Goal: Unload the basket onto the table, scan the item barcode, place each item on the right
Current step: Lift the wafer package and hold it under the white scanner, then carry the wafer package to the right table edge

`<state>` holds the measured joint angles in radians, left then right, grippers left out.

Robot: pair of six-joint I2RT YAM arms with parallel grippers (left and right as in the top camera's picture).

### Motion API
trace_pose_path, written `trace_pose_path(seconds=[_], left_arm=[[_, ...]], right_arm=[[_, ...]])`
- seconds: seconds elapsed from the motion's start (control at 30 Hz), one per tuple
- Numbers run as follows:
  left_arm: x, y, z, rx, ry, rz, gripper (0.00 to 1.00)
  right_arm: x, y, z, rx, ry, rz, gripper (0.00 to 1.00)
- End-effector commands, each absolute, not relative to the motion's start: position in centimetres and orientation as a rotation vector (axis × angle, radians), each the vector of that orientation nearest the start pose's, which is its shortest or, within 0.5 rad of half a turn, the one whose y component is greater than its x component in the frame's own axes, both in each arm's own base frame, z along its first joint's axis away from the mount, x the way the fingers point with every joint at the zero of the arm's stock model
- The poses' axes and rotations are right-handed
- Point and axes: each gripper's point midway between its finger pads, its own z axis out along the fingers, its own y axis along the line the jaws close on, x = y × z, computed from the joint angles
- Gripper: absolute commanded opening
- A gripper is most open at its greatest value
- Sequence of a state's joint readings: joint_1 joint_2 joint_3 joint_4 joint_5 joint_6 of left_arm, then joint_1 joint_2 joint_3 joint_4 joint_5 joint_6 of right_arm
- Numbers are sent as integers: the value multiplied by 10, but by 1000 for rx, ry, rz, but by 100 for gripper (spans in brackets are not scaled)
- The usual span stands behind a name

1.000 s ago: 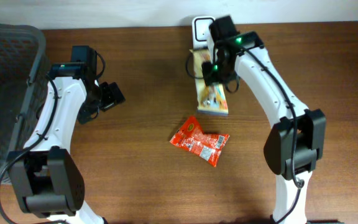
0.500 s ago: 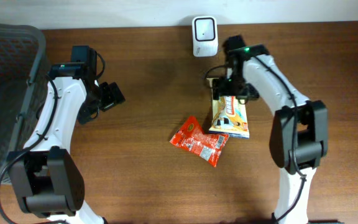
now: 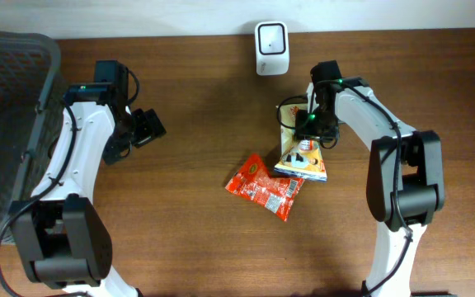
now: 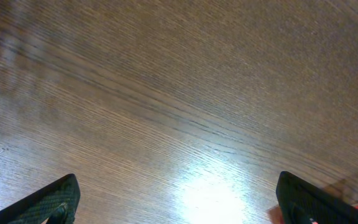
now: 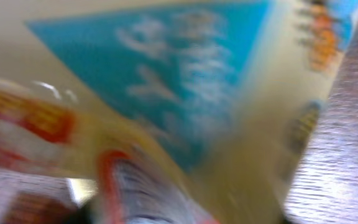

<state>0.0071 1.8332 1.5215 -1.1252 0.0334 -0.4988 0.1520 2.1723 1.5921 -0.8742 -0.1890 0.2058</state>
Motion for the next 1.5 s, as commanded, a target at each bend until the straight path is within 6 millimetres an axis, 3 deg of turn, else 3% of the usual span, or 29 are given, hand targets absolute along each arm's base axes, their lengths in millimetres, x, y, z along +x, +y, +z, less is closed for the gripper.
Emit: trace_pose_path(seconds=[0.0, 0.03, 0.07, 0.13, 0.4, 0.57, 0.7, 0.8, 0.83, 1.03, 1.17, 1.23, 1.33, 1.4, 1.47], left_arm=[[372, -2, 102, -765, 2933, -83, 99], [372, -2, 102, -765, 2933, -83, 99], [372, -2, 102, -765, 2933, -83, 99], [372, -2, 102, -765, 2934, -83, 99], [372, -2, 102, -765, 2933, -83, 99], [372, -2, 102, -765, 2933, -83, 99], [372, -2, 102, -765, 2933, -83, 99], [372, -2, 102, -765, 2933, -83, 99], [372, -2, 102, -765, 2933, -83, 99], [372, -2, 102, -765, 2933, -83, 99], [372, -2, 102, -765, 2933, -83, 99], [372, -2, 102, -765, 2933, -83, 99], [372, -2, 102, -765, 2933, -83, 99], [372, -2, 102, -765, 2933, -83, 99], [372, -2, 102, -765, 2934, -83, 99]], right_arm=[[411, 90, -16, 94, 3125, 234, 34], [413, 90, -11, 93, 3126, 232, 31], [419, 91, 2, 92, 3122, 233, 18], [427, 93, 20, 90, 3107, 237, 4], [481, 101, 94, 67, 2911, 279, 4], [556, 115, 146, 134, 2568, 374, 4], [602, 130, 189, 85, 2304, 416, 4], [626, 143, 209, 65, 2159, 417, 4], [636, 154, 206, 47, 2114, 431, 4], [660, 158, 178, 94, 2045, 319, 4], [662, 157, 184, 98, 2023, 320, 4], [661, 156, 192, 99, 2013, 321, 4], [654, 147, 226, 108, 1981, 320, 4], [645, 125, 253, 139, 1972, 300, 4], [633, 84, 275, 200, 1986, 257, 4]])
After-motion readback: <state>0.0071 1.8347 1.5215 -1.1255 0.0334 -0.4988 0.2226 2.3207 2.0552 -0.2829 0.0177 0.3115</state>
